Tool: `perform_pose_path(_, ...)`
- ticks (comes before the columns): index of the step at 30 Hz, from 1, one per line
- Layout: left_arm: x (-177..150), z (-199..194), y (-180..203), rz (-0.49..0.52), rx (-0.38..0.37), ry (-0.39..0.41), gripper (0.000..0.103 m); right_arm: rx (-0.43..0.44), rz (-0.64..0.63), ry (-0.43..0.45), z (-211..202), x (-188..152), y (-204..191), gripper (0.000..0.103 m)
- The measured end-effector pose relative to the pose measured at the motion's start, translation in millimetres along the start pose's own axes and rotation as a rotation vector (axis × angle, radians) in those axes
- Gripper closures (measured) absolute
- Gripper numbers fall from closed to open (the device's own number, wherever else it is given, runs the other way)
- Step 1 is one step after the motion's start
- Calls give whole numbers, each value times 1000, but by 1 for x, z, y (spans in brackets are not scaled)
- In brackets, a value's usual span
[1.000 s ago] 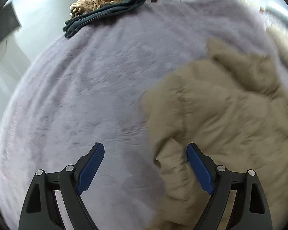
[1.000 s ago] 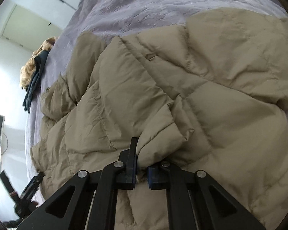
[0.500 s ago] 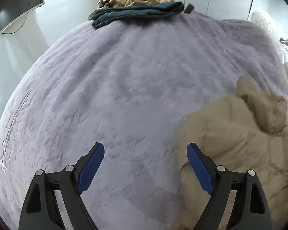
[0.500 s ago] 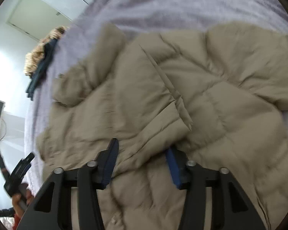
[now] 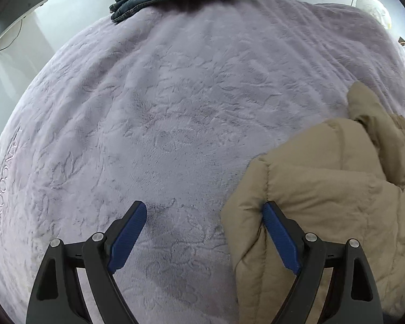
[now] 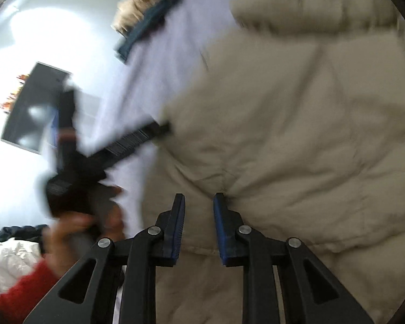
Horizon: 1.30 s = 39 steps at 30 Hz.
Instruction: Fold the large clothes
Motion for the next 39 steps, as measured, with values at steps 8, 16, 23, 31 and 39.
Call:
perform_pose_path(8, 1, 9, -3, -41, -15, -21, 14, -6, -13, -55, -16, -21, 5, 80)
perform_pose_path(16, -19, -52, -10, -43, -30, -23, 14, -53, 15, 27, -107, -35, 38, 75)
perform_pose_path(23, -70, -86, 25, -10, -88, -85, 14, -146, 169, 85, -185, -65, 106, 59)
perform_pose_path(31, -109, -107, 117, 119, -160, -131, 14, -206, 377, 191, -269, -85, 198, 50)
perform_pose_path(39, -132, -117, 212, 233, -224, -156, 14, -258, 613, 358, -356, -94, 312, 50)
Point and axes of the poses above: each gripper's, at about its wrist camera, not at the fingertips, and z roughly the way its jaws point, y to its right, x to its top, the point moved 1 cm from there along z, roughly the way its jaws point, and after that the axes turned 2 degrees about -x, right-handed, at the moved point
